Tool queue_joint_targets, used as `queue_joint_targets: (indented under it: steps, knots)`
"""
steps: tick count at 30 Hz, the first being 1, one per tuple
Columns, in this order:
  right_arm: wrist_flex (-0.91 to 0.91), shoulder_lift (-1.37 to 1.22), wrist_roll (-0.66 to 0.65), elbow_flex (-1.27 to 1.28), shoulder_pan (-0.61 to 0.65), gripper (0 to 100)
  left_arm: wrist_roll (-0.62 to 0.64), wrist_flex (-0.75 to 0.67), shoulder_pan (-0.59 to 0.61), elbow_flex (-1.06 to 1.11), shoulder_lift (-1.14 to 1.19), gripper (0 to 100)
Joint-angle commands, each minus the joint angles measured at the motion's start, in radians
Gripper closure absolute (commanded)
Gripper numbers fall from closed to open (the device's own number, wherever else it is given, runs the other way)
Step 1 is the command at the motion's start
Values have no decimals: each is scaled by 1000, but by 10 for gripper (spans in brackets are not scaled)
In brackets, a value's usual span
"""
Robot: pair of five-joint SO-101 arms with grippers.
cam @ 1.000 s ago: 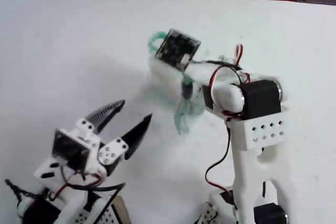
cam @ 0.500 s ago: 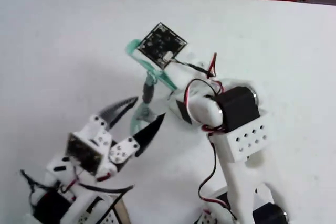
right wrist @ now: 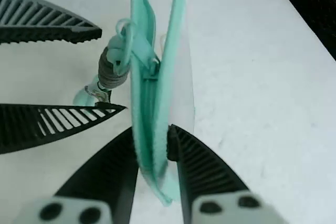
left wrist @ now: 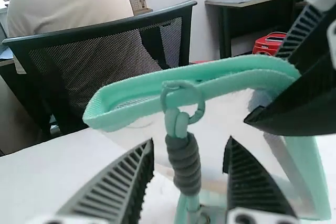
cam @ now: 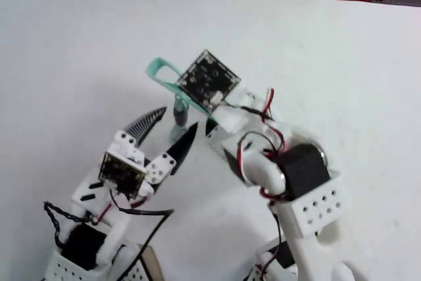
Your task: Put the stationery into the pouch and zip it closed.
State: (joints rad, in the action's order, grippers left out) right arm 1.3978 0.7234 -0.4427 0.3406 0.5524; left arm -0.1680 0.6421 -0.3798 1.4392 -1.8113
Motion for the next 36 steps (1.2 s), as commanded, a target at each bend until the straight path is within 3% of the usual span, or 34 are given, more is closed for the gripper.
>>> queue_joint_targets:
  steps: [1,7,20,26,36]
  knots:
    - [-15,30,12,32,36,979,-3,-28,-22,0,-10,788]
    - [-16,45,12,48,61,979,-3,-89,-30,68,-10,810]
    - [-16,44,12,49,58,979,-3,-26,-30,66,-15,853]
    - [-18,42,12,60,58,979,-11,-26,-31,57,-15,979]
    - [-101,53,35,164,8,979,-11,140,-35,-103,-15,977]
